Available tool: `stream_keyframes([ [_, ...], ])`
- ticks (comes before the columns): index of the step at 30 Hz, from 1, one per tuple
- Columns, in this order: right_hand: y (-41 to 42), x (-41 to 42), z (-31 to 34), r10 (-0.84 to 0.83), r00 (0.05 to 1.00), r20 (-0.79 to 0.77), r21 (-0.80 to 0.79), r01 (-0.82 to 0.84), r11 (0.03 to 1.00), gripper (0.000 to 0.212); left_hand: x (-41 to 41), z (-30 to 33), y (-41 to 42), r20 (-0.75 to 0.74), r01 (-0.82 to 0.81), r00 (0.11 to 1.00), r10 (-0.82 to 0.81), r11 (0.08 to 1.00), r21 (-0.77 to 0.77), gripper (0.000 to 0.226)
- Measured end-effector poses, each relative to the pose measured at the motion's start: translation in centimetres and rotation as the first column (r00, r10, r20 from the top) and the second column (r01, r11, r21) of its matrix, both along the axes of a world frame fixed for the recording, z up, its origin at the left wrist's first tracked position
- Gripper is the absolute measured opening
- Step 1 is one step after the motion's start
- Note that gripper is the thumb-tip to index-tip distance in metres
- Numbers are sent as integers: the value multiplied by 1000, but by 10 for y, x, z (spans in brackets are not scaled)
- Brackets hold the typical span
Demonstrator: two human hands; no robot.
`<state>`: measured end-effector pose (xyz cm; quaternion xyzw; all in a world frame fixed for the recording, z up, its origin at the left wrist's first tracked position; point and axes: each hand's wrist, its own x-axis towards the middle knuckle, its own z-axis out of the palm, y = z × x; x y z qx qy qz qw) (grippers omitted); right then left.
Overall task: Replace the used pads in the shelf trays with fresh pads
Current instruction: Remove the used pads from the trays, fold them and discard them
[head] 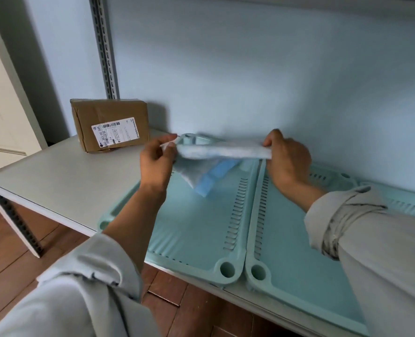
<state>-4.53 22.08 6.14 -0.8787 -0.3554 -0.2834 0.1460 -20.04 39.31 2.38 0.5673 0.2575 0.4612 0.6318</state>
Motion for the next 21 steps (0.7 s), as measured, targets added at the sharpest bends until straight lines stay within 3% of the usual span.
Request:
stream_keyframes([
  [2,-20,-3,-21,-28,995,-97,-232,5,973,29,-4,-19,-6,-225,59,970,-89,989,-133,12],
  [3,-30,-6,-31,-65,989,-132,-339,17,941,28,-9,-28,-9,-416,105,896,-157,984,-146,12],
  [5,-45,-12,-47,-124,981,-147,-475,40,879,29,-19,-42,-15,-718,268,632,-293,951,-153,21],
  [6,-51,-15,-52,-146,978,-149,-507,51,860,30,-23,-46,-21,-793,346,513,-329,924,-160,27],
  [8,-56,-21,-57,-171,974,-149,-509,72,858,32,-26,-49,-28,-876,419,372,-307,898,-136,34],
  [12,-56,-23,-58,-177,976,-130,-428,106,898,30,-19,-55,-23,-984,452,159,-76,892,4,37],
  [15,-60,-21,-58,-229,939,-256,-320,141,937,26,-18,-57,-26,-986,536,-32,162,836,120,43],
  [16,-60,-20,-59,-231,906,-355,-254,144,956,27,-16,-55,-31,-968,568,-34,250,801,187,45],
  [18,-57,-16,-63,-160,791,-591,-39,170,985,27,-6,-49,-41,-943,602,125,309,732,320,46],
  [20,-51,-14,-66,14,601,-799,238,295,925,32,6,-45,-55,-927,623,339,158,701,347,45],
  [21,-47,-15,-66,125,481,-868,339,388,857,39,12,-41,-64,-917,660,397,37,683,313,47],
])
